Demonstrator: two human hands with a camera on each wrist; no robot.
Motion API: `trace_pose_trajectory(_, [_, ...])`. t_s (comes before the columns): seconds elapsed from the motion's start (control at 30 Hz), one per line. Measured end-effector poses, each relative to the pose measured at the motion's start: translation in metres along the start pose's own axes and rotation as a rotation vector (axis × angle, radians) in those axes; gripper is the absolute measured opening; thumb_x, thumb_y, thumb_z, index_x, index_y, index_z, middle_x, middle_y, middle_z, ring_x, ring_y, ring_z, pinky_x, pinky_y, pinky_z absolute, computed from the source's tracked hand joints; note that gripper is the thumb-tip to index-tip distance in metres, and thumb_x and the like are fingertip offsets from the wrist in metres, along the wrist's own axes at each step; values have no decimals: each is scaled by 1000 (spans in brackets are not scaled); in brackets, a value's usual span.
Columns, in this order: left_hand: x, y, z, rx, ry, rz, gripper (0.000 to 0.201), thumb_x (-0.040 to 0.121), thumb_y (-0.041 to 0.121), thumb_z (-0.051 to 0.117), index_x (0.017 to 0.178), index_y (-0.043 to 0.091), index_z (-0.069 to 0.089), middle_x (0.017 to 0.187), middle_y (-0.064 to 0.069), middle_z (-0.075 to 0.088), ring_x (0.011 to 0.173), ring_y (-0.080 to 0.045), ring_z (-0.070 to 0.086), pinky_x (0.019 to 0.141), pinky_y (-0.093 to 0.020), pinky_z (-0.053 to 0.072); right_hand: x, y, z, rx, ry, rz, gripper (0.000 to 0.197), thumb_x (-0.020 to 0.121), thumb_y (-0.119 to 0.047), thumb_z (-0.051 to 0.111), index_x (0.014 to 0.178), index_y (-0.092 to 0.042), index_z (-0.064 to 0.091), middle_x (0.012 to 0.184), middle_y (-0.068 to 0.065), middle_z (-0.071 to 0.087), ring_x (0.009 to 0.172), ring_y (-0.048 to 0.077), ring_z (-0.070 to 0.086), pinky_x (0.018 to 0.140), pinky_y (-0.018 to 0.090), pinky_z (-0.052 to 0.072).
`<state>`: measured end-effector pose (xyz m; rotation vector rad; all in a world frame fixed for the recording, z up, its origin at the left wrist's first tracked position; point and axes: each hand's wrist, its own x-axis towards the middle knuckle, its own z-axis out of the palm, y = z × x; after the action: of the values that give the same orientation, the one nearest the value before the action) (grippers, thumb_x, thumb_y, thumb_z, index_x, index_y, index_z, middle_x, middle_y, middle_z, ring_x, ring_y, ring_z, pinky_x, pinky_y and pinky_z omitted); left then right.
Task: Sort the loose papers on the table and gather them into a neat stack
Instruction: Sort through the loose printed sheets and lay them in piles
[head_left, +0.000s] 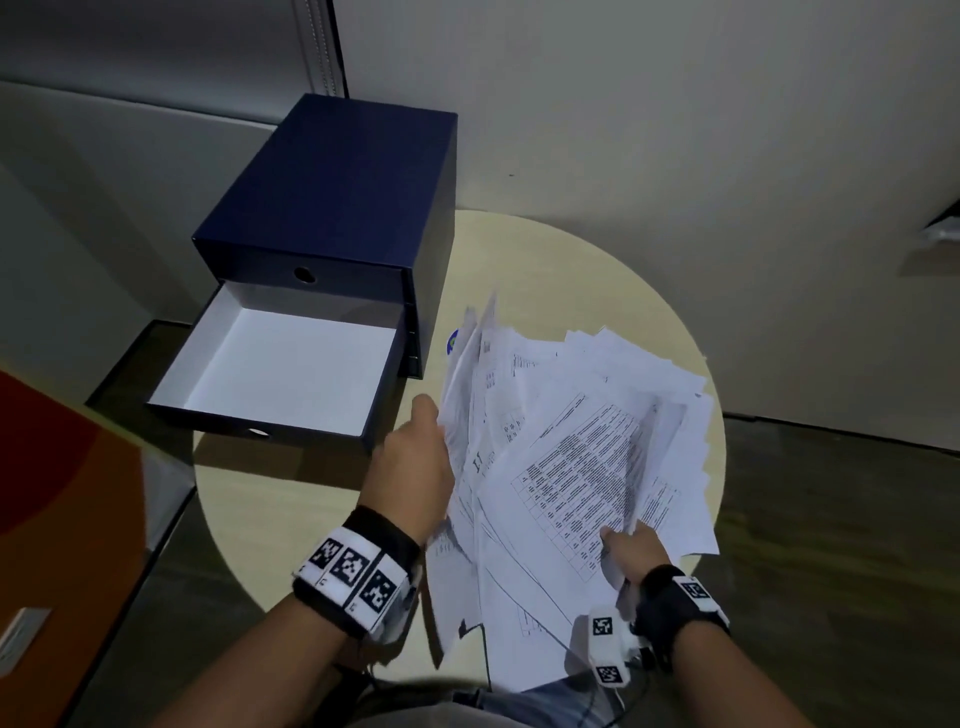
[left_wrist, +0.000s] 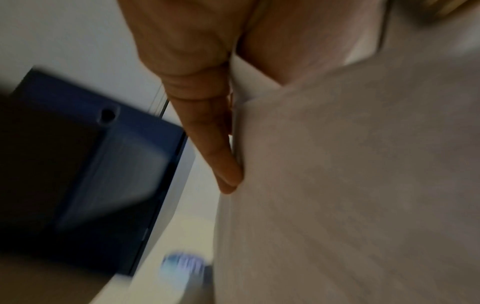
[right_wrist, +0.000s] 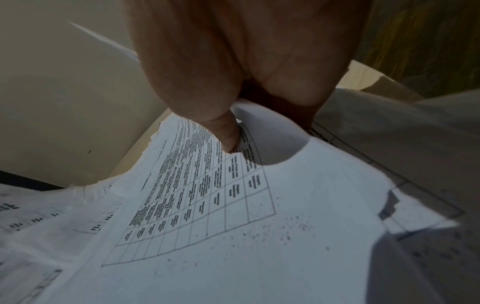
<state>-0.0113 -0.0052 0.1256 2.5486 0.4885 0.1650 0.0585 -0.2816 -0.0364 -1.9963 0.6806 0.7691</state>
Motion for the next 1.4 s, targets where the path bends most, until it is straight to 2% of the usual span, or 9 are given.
trace_pose_trajectory(0.27, [26, 28, -115, -484, 540, 173, 12, 100, 22, 51, 110, 15, 52, 92, 11, 60, 75, -1, 57, 63, -21, 46, 0, 4, -6, -22, -35, -26, 61, 101, -25, 56, 152, -4, 30, 143, 20, 49, 127, 36, 51, 99, 38, 41])
trace_pose_trajectory(0.4, [48, 13, -99, -736, 378, 79, 13, 96, 12, 58, 109, 11, 58, 111, -13, 66, 94, -6, 66, 85, -23, 54, 6, 7, -11, -54, -83, -69, 23, 97, -14, 58, 76, -19, 49, 70, 1, 52, 61, 15, 50, 67, 32, 45])
trace_pose_trajectory(0.57, [35, -3, 10, -544, 13, -295, 27, 97, 24, 55, 118, 7, 58, 114, -14, 64, 106, -33, 60, 83, -31, 45, -3, 6, -21, 34, -207, -52, 39, 84, -16, 78, 67, -24, 43, 38, -10, 51, 43, -3, 50, 52, 13, 42])
trace_pose_trajectory(0.77, [14, -56, 99, -410, -398, -508, 55, 90, 2, 45, 140, 21, 33, 115, -10, 57, 89, -30, 60, 72, -35, 51, -11, 5, -22, 142, -110, 22, 22, 94, 4, 61, 96, -7, 42, 79, 10, 57, 79, 26, 54, 56, 31, 36])
trace_pose_trajectory(0.87, [12, -63, 109, -480, -530, -570, 58, 84, 3, 47, 134, 28, 30, 91, -8, 55, 65, -24, 52, 54, -27, 41, -3, 8, -22, 147, -143, 29, 33, 92, 11, 55, 78, -16, 43, 45, -2, 42, 38, 13, 40, 42, 24, 32])
trace_pose_trajectory(1.07, [15, -55, 121, -420, -428, -466, 44, 100, 12, 49, 143, 18, 39, 150, -10, 44, 135, -30, 44, 107, -36, 38, -2, 7, -22, 255, -160, 16, 11, 94, -11, 64, 96, -9, 54, 76, 3, 65, 68, 14, 60, 62, 27, 46])
trace_pose_trajectory(1.2, [17, -57, 136, -577, -523, -386, 53, 96, -2, 46, 138, 30, 44, 149, 1, 47, 140, -23, 41, 115, -43, 34, -8, 4, -20, 240, -246, -56, 59, 78, -52, 80, 123, -21, 59, 112, -4, 72, 105, 16, 66, 82, 29, 52])
trace_pose_trajectory(1.3, [20, -57, 143, -608, -547, -392, 46, 91, 3, 48, 124, 35, 50, 136, 3, 57, 126, -17, 54, 109, -40, 41, -23, -8, -21, 98, -286, -207, 19, 92, -21, 72, 92, -25, 54, 44, -18, 57, 41, -4, 51, 46, 15, 40])
trace_pose_trajectory(1.4, [19, -52, 133, -586, -421, -424, 14, 92, 11, 51, 85, 24, 52, 84, -2, 58, 65, -19, 49, 64, -26, 43, -28, -18, -17, 48, -298, -260, 28, 95, -12, 66, 83, -27, 47, 39, -21, 53, 34, -7, 48, 43, 10, 36])
